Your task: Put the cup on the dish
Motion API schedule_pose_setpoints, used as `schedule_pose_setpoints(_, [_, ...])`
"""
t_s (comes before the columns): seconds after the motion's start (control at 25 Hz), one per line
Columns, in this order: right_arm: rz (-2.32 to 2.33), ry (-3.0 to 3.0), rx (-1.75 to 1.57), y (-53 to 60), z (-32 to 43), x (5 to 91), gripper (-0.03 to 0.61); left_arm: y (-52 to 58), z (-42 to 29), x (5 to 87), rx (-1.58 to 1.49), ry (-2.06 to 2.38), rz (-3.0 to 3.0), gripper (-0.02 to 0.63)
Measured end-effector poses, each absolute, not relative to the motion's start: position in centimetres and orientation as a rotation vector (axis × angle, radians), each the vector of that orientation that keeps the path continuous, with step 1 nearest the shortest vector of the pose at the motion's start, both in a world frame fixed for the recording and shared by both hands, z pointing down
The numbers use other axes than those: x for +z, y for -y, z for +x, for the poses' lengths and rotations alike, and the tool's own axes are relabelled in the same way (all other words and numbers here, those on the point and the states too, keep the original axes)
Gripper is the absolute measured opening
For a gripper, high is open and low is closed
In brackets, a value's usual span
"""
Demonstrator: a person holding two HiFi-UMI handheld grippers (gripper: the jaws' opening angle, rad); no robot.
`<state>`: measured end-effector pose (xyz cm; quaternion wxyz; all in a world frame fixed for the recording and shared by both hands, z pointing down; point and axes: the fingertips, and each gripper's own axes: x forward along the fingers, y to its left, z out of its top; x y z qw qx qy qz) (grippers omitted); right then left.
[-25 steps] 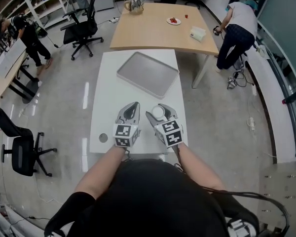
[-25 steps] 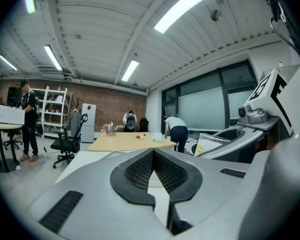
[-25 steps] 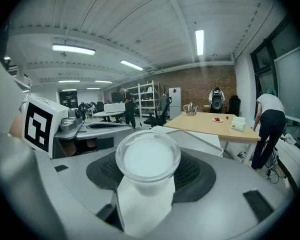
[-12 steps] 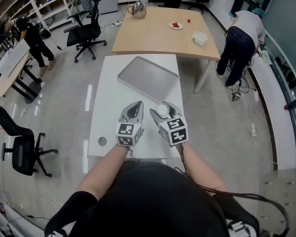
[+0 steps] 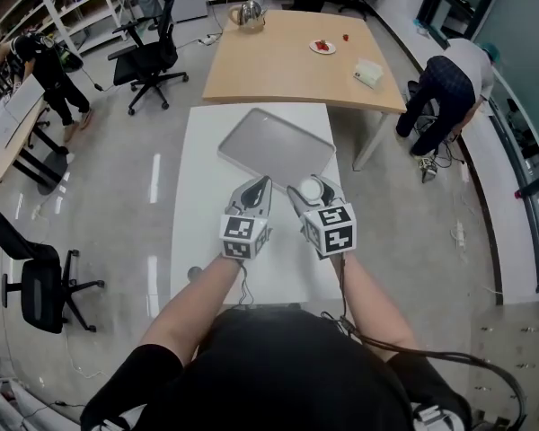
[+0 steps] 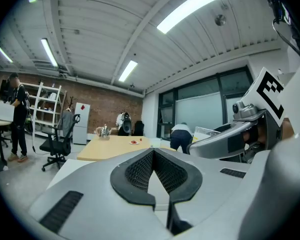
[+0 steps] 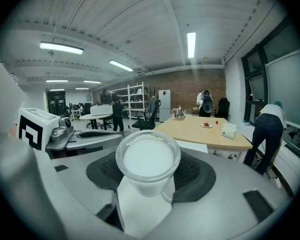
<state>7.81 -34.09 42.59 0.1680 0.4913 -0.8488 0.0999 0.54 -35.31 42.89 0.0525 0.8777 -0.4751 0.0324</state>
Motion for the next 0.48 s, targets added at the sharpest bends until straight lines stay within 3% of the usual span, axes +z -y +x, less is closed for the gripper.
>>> schedule_pose_setpoints(0.48, [1.362,2.39,0.306,42.0,5.9,44.4,0.235,43.4,-0.3,44.6,0.145,1.47,2.649,0.006])
